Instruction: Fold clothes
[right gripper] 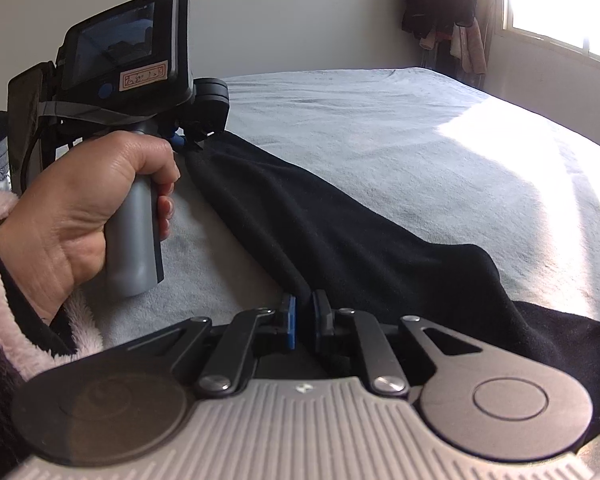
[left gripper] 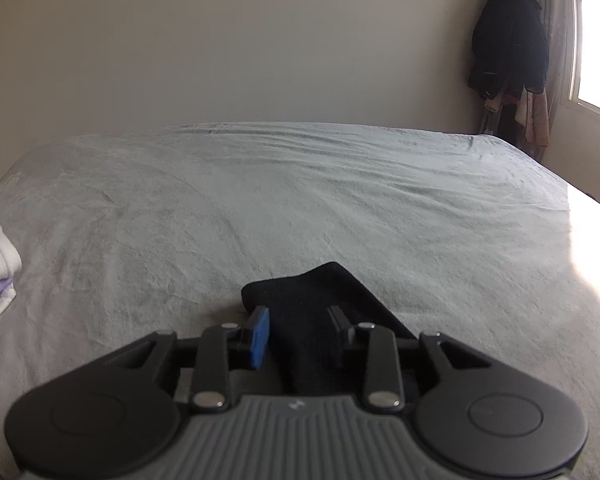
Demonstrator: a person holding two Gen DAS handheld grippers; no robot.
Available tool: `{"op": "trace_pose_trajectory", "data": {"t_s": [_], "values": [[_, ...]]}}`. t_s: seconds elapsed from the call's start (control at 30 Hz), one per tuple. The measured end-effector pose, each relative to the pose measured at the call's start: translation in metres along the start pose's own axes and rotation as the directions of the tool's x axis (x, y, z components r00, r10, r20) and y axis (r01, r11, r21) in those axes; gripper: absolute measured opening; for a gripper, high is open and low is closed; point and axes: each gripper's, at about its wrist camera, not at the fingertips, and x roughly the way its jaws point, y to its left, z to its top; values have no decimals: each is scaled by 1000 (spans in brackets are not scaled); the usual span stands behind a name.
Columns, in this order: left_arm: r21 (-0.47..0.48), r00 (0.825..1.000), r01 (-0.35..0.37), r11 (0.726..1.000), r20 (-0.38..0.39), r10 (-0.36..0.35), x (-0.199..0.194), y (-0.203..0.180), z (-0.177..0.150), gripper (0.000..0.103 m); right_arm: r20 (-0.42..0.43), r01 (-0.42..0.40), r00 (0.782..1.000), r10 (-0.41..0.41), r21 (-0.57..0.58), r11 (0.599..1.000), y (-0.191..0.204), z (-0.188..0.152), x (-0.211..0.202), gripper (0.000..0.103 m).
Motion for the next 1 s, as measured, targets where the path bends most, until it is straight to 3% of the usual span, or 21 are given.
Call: {"op": "trace_pose_trajectory", "data": {"t_s": [0.1,0.2,0.33,0.5,0.53,0.63,0.7,0.8,0.83,0.9,0.93,1.0], "values": [[32,1000,18,999,23,-18,-11,-5,4,52,-4,-21,1000,21,18,1000,-8,4,-7,23],[49,997,69,996,26,-70,-20,-8,8,58,51,-14,999,11,63,998,-28,7,-33,42],[109,986,166,980,-5,-166,-26,-21,6,61,78,171,980,-181,111,979,-70,5,-64,44],[186,953,304,934,-63,-298,-34,-48,-10,60,-57,332,943,-329,59,941,-136,-9,-51,44],[200,947,320,926,-69,-312,-35,-52,-14,60,-81,337,940,-332,48,940,-146,-12,-46,44],[250,936,352,902,-91,-340,-34,-67,-28,60,-86,262,962,-258,37,964,-146,-19,-35,44],[295,942,335,895,-107,-318,-31,-74,-38,60,-96,230,969,-228,13,973,-141,-22,-25,44],[363,952,305,880,-116,-282,-26,-82,-49,61,-104,251,961,-255,-49,967,-135,-30,-14,43],[386,956,295,874,-108,-275,-28,-83,-51,62,-100,249,962,-252,-46,967,-136,-31,-16,37],[398,959,282,873,-102,-263,-28,-84,-51,65,-97,252,962,-255,-41,967,-134,-31,-19,9],[402,960,278,872,-101,-260,-28,-84,-51,66,-95,266,958,-270,-56,962,-130,-32,-19,3],[410,962,271,871,-99,-253,-28,-84,-51,66,-90,294,949,-301,-80,952,-125,-32,-19,2]]}}
